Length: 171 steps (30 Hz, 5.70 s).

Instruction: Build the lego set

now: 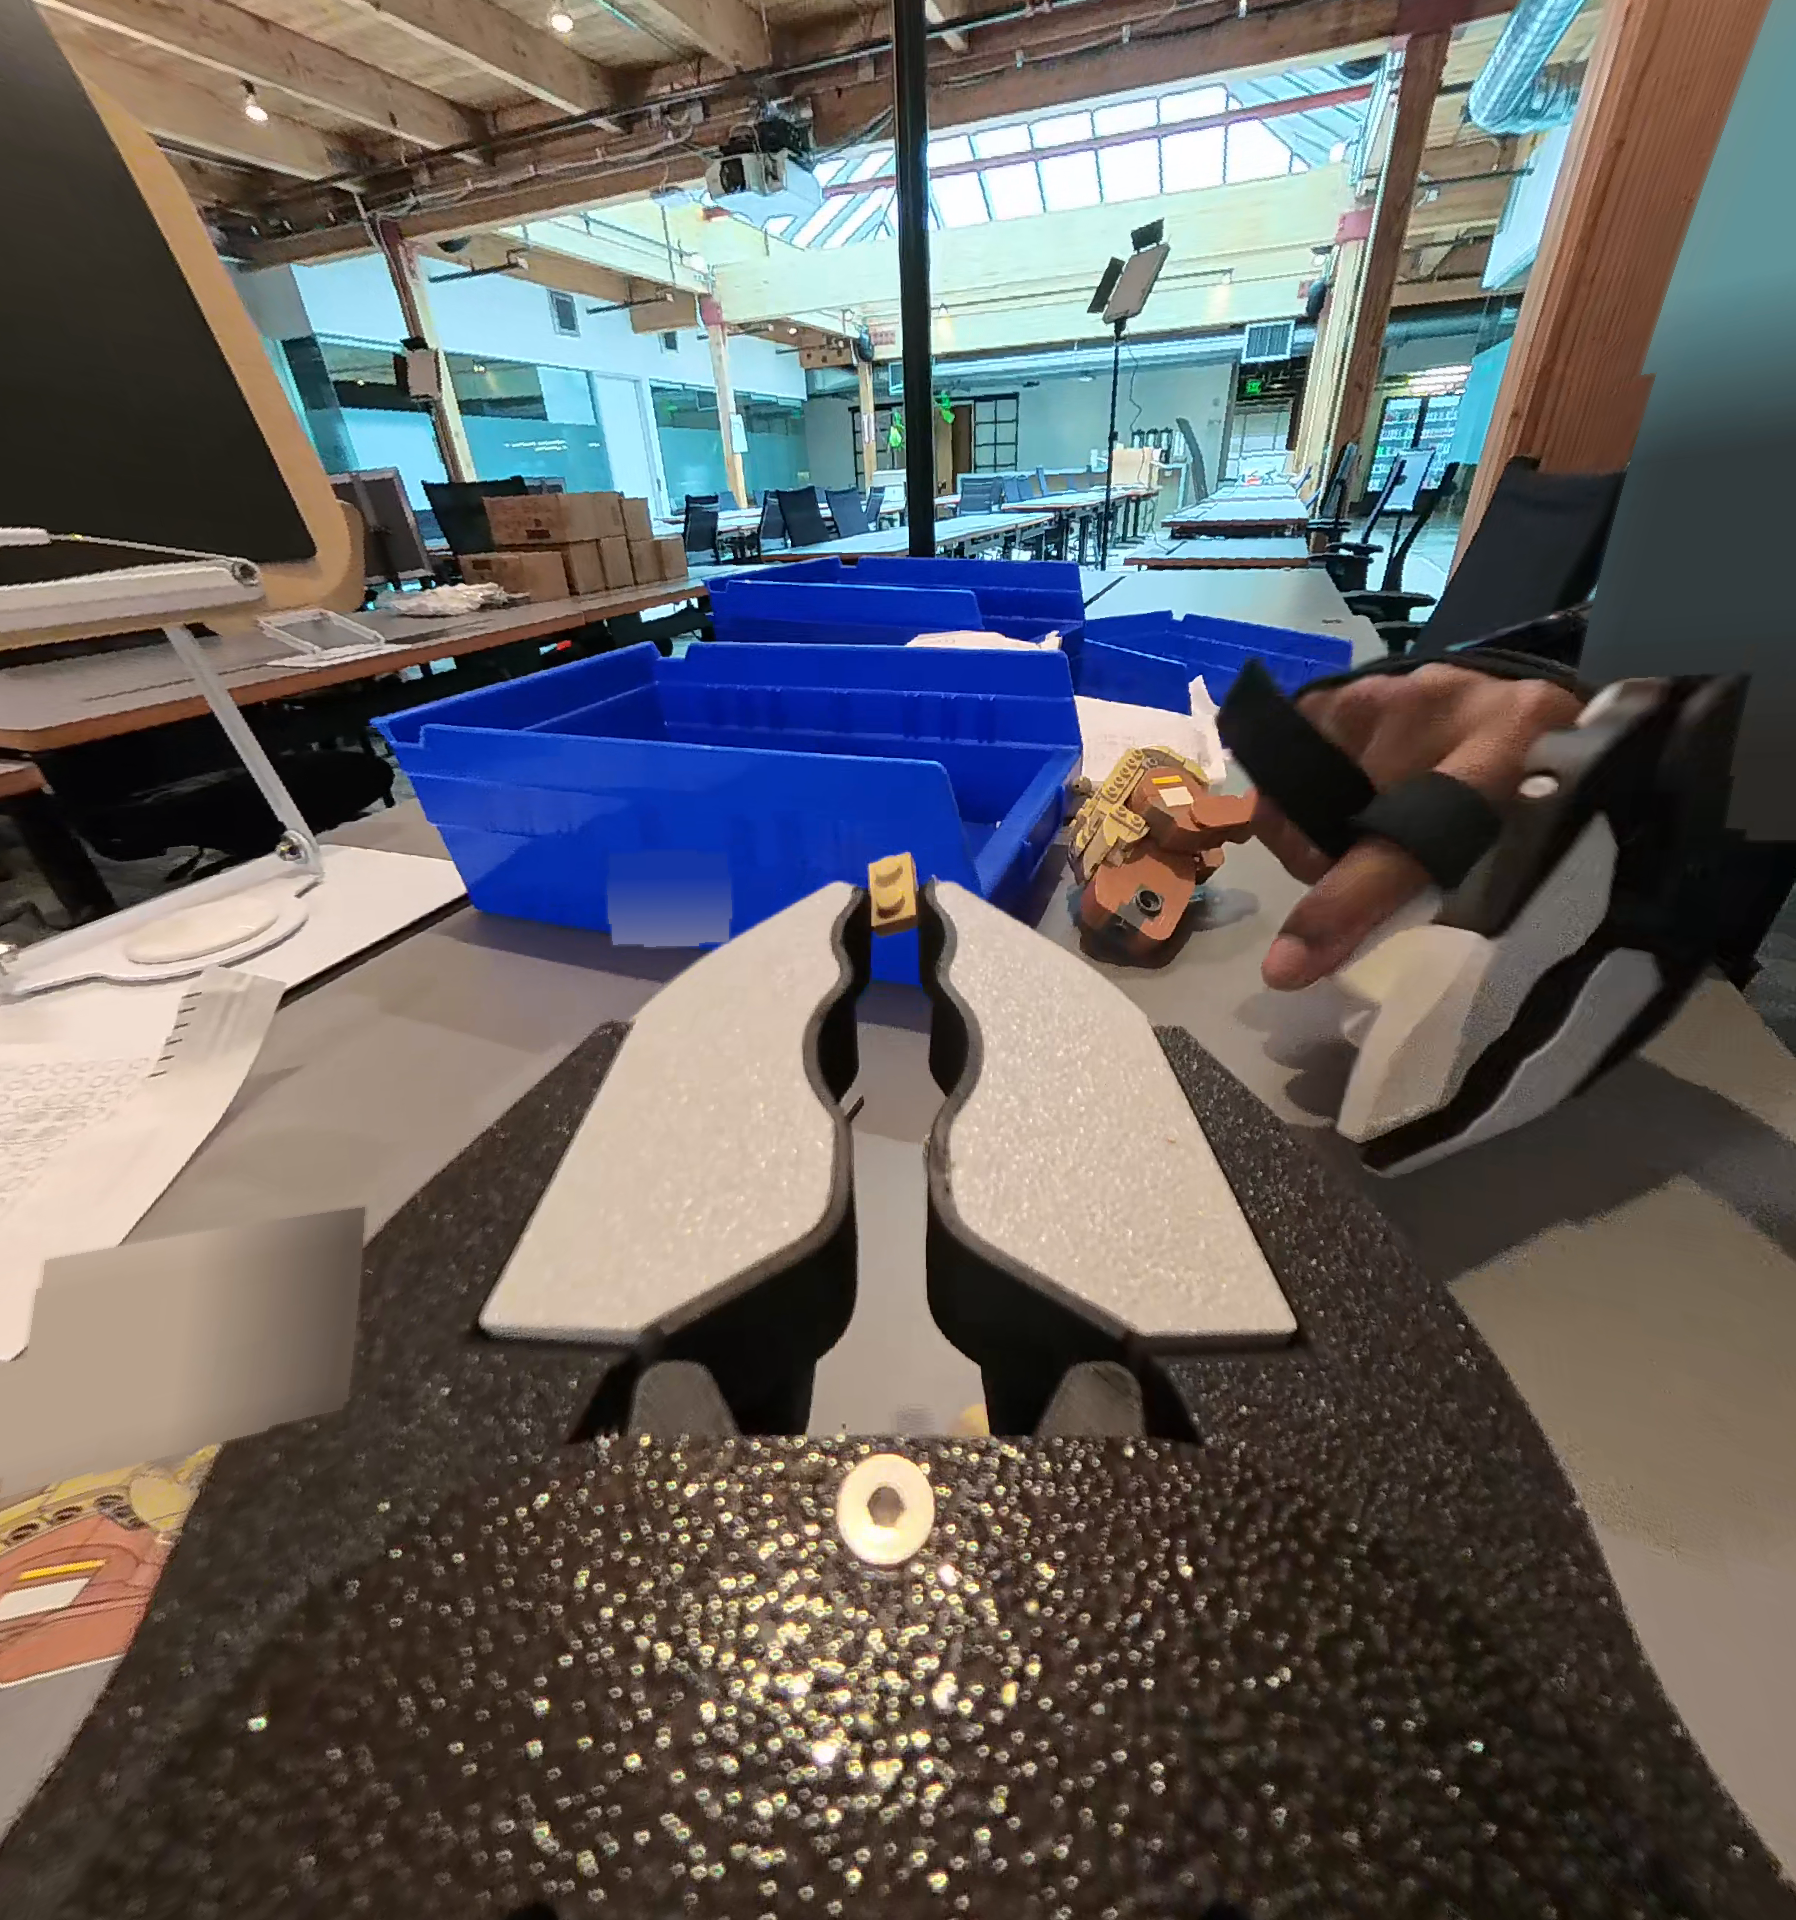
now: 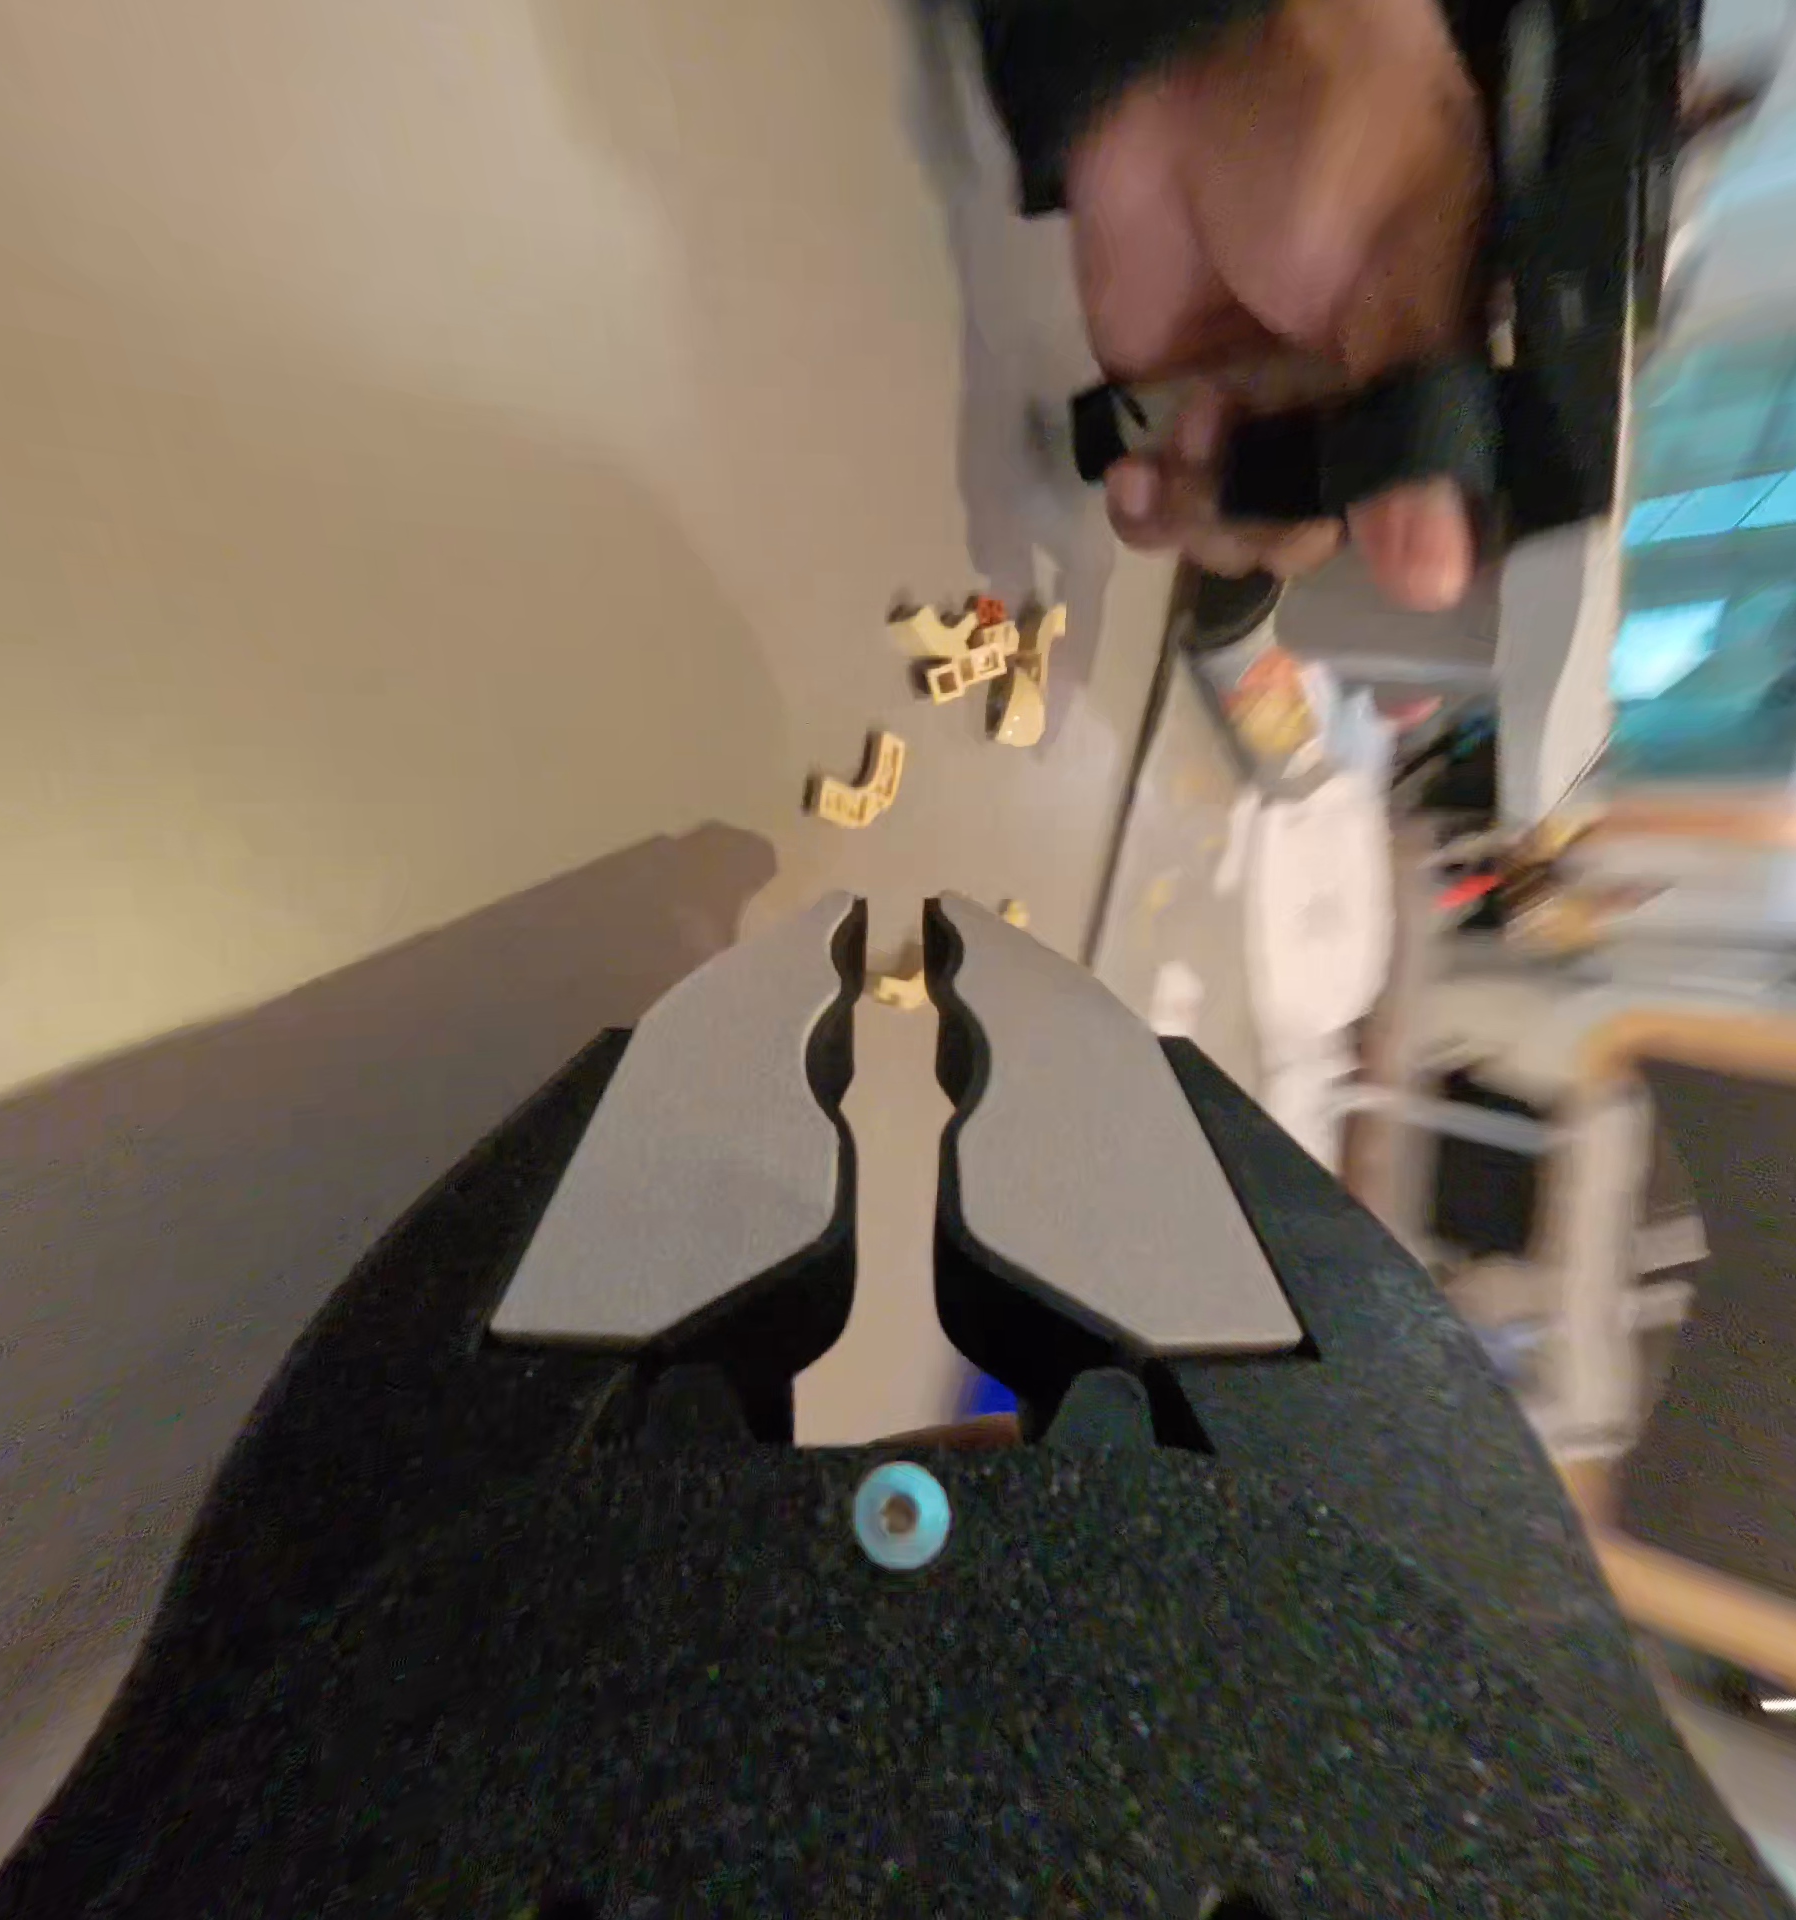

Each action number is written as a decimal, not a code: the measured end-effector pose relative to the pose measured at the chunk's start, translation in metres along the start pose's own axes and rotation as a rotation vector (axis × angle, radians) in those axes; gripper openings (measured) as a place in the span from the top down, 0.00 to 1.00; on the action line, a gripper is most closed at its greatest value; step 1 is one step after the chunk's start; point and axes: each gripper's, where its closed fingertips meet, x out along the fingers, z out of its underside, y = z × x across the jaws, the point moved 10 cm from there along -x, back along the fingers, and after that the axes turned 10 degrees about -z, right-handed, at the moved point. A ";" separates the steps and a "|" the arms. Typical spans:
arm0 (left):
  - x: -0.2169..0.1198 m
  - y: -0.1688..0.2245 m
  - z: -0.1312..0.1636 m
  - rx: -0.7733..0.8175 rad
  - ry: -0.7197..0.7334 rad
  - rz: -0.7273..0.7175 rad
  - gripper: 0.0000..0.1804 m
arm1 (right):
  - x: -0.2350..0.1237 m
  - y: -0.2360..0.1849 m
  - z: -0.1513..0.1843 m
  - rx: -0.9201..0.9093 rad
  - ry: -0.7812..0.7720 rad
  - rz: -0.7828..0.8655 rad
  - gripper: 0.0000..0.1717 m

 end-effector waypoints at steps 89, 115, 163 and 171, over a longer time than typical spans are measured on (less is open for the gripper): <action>-0.003 0.039 0.026 0.619 -0.258 0.396 0.96 | 0.031 0.061 0.033 0.319 0.127 -0.410 0.98; -0.001 0.050 0.039 0.708 -0.346 0.411 0.93 | 0.032 0.059 0.025 0.342 0.202 -0.386 0.98; -0.010 0.041 0.014 0.408 -0.095 0.499 0.91 | 0.007 0.039 0.028 0.660 0.769 -0.127 0.90; 0.003 0.009 0.031 0.326 -0.528 0.268 0.89 | 0.009 0.035 0.036 0.688 0.695 -0.088 0.90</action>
